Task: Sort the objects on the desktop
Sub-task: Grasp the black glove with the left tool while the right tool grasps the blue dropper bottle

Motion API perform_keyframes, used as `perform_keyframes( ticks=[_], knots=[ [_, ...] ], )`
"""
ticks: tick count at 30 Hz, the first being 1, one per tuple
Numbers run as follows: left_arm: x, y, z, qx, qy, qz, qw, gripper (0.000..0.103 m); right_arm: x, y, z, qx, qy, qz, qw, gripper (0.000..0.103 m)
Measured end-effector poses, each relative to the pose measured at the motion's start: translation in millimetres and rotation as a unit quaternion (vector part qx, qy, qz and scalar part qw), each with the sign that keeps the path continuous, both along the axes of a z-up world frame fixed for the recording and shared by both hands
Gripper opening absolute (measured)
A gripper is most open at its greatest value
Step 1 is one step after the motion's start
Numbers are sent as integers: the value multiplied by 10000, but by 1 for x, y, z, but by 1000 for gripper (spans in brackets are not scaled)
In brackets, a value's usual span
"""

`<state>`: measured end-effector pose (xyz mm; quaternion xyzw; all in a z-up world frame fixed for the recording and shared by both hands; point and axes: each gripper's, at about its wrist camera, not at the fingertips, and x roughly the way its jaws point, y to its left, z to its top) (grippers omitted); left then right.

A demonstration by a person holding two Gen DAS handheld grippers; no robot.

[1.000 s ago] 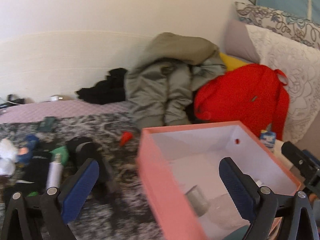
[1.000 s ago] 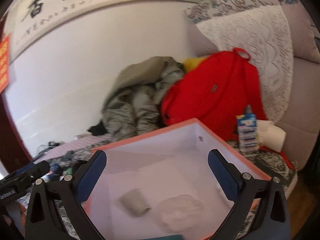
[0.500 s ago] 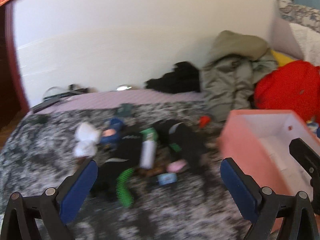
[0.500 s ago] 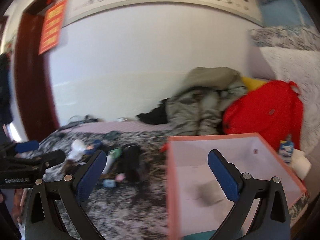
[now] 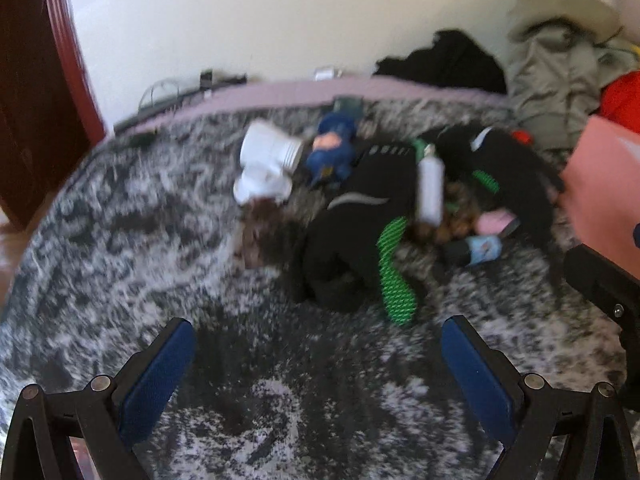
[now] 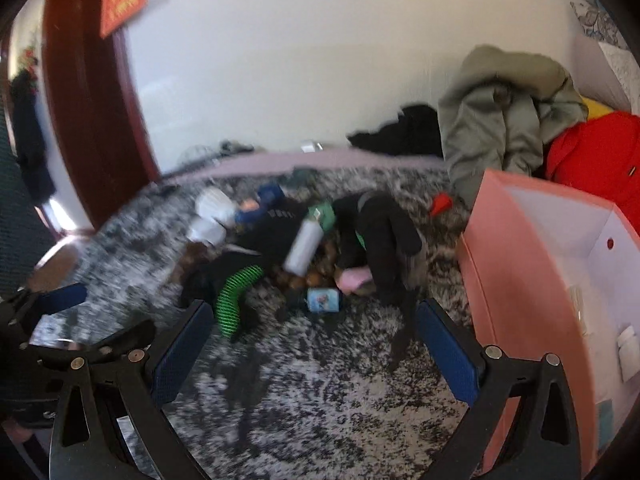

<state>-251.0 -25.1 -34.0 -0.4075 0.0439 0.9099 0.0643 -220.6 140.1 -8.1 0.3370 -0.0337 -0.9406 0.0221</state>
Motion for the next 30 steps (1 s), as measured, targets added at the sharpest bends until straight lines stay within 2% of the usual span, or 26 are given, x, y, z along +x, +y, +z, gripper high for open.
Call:
perform_keyframes(
  ticks=[5, 10, 14, 23, 25, 26, 27, 30],
  knots=[
    [-26, 7, -32, 25, -342, 15, 9994, 101, -31, 8, -32, 90, -492, -150, 9986, 103],
    [-46, 17, -48, 297, -554, -87, 9980, 101, -55, 27, -59, 25, -956, -244, 9951, 103],
    [-61, 26, -57, 326, -597, -112, 9976, 101, -65, 35, -68, -76, -1112, -237, 9935, 103],
    [-96, 34, -78, 358, -682, 83, 9970, 100, -78, 26, -86, 223, -1327, 38, 9909, 103],
    [-99, 34, -78, 307, -595, 49, 9977, 75, -80, 24, -89, 271, -1345, 87, 9905, 103],
    [-99, 34, -76, 235, -562, 30, 9981, 49, -82, 22, -91, 267, -1360, 107, 9903, 103],
    [-100, 33, -74, 211, -538, 22, 9983, 32, -84, 21, -94, 261, -1375, 126, 9901, 103],
    [-97, 20, -66, 478, -517, 114, 9975, 27, -93, 13, -100, 264, -1384, 214, 9898, 103]
  ],
)
